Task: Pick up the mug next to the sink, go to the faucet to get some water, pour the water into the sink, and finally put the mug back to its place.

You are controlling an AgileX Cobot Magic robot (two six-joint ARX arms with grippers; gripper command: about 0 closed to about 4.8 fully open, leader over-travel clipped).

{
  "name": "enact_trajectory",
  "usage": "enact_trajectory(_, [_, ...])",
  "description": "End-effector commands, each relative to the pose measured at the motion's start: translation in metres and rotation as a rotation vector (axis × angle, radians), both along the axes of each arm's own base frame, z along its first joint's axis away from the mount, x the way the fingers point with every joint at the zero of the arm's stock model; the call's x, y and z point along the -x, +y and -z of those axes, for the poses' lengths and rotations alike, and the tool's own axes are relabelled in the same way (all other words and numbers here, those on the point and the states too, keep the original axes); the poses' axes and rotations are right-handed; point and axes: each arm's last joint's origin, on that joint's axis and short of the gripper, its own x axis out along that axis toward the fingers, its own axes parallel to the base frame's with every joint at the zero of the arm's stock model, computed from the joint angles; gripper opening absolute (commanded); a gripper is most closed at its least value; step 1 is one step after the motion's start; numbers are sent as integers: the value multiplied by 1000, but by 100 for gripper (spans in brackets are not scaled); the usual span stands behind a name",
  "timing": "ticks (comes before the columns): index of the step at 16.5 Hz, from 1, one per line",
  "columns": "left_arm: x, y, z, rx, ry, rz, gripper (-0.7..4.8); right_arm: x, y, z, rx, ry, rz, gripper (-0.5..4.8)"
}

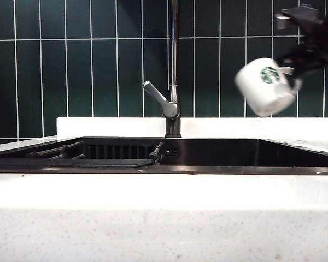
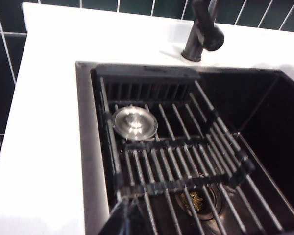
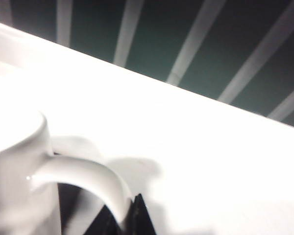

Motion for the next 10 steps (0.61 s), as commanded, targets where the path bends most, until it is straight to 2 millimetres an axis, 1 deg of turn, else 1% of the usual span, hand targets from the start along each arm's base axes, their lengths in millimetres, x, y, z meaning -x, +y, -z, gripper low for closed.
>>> enact_trajectory(1, [11, 1, 13, 36, -13, -10, -6, 14, -20, -3, -97, -179, 59, -1])
enact_trajectory(3, [16, 2, 21, 65, -40, -33, -6, 29, -41, 16, -215, -259, 156, -1])
enact_trajectory(5, [16, 2, 25, 62, -37, -32, -6, 40, -50, 33, -258, -298, 208, -1])
enact_trajectory(6, [15, 2, 27, 61, -29, -33, -6, 45, -51, 42, -263, -307, 213, -1])
enact_trajectory(7, [14, 2, 29, 58, -32, -46, -6, 52, -50, 57, -261, -299, 234, -1])
enact_trajectory(8, [12, 2, 29, 56, -72, -57, -5, 57, -49, 66, -262, -280, 237, -1])
enact_trajectory(10, [9, 2, 28, 63, -151, -54, -2, 64, -48, 78, -265, -260, 247, -1])
